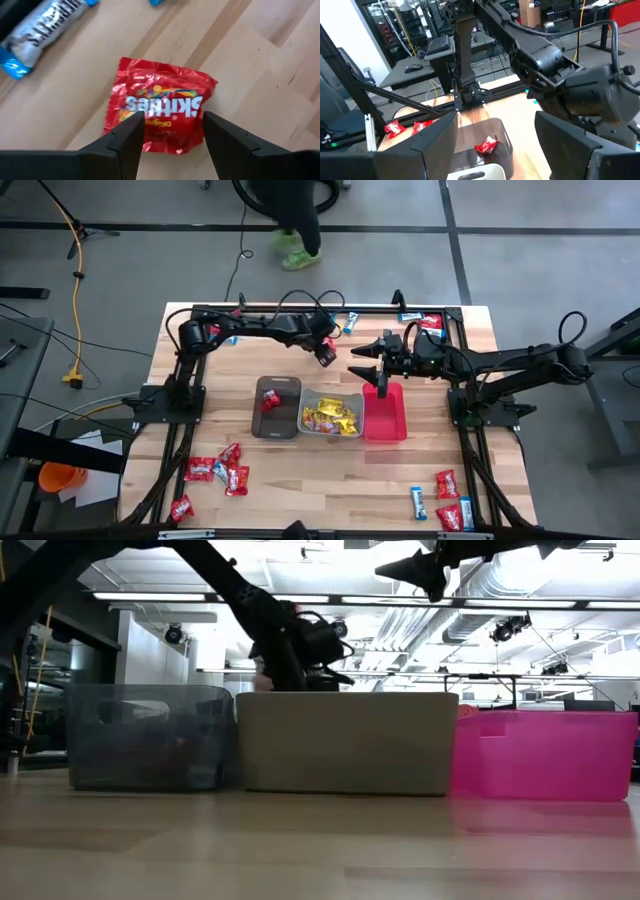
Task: Sort candy
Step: Put the red candy into the black bin
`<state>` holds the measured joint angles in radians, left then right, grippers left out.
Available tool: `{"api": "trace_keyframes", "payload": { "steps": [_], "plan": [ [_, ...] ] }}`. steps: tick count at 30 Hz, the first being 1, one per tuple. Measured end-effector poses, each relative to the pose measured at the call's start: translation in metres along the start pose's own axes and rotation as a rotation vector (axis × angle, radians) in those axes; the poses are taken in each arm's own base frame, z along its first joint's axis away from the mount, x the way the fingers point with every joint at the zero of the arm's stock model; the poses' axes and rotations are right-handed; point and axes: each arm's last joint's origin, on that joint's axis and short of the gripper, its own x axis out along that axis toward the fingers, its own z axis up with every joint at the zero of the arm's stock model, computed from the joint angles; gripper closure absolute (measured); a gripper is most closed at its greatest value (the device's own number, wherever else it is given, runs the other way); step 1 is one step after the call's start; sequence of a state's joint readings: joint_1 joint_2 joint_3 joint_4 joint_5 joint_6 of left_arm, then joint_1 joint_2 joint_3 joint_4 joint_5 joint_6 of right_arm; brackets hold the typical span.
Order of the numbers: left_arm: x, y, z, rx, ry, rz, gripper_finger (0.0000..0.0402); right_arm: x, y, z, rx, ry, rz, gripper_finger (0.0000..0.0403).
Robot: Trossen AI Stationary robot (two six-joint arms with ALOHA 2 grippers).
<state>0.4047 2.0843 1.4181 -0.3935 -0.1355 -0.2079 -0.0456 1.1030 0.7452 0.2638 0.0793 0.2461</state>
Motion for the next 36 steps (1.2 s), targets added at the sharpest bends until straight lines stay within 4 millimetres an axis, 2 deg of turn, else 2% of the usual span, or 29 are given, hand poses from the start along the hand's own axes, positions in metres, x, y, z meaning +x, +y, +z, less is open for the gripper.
{"api": "trace_keyframes", "payload": {
  "steps": [4,8,11,15,18,21,24,28,32,36],
  "plan": [
    [0.008,-0.001,-0.003,0.005,0.016,0.006,0.0213,0.000,0.000,0.000,0.019,0.000,0.000,0.0142],
    [0.008,-0.002,-0.005,0.044,0.021,0.026,0.0223,0.000,0.000,0.000,0.018,0.001,0.000,0.0142],
    [0.008,-0.002,-0.007,0.089,0.044,0.028,0.0271,0.000,0.000,0.000,0.016,0.001,-0.001,0.0142],
    [0.003,-0.002,-0.009,0.128,0.082,-0.013,0.0379,0.000,0.000,0.000,0.016,0.001,-0.001,0.0142],
    [-0.007,-0.001,-0.010,0.140,0.113,-0.041,0.0388,0.000,0.000,0.000,0.015,0.005,-0.002,0.0142],
    [-0.034,0.000,-0.004,0.188,0.089,-0.051,0.0397,0.000,0.000,-0.001,0.014,0.011,-0.003,0.0142],
    [-0.073,0.003,0.004,0.224,0.002,-0.061,0.0399,0.000,0.000,-0.001,0.001,0.014,-0.004,0.0142],
    [-0.128,0.005,-0.002,0.256,-0.148,-0.084,0.0400,0.000,0.000,-0.002,-0.013,0.020,-0.005,0.0142],
    [-0.174,0.004,-0.029,0.253,-0.331,-0.184,0.0401,0.000,-0.001,-0.002,-0.021,0.024,-0.006,0.0142],
    [-0.202,-0.002,-0.076,0.178,-0.516,-0.302,0.0401,0.000,-0.001,-0.003,-0.023,0.036,-0.009,0.0142]
  ]
}}
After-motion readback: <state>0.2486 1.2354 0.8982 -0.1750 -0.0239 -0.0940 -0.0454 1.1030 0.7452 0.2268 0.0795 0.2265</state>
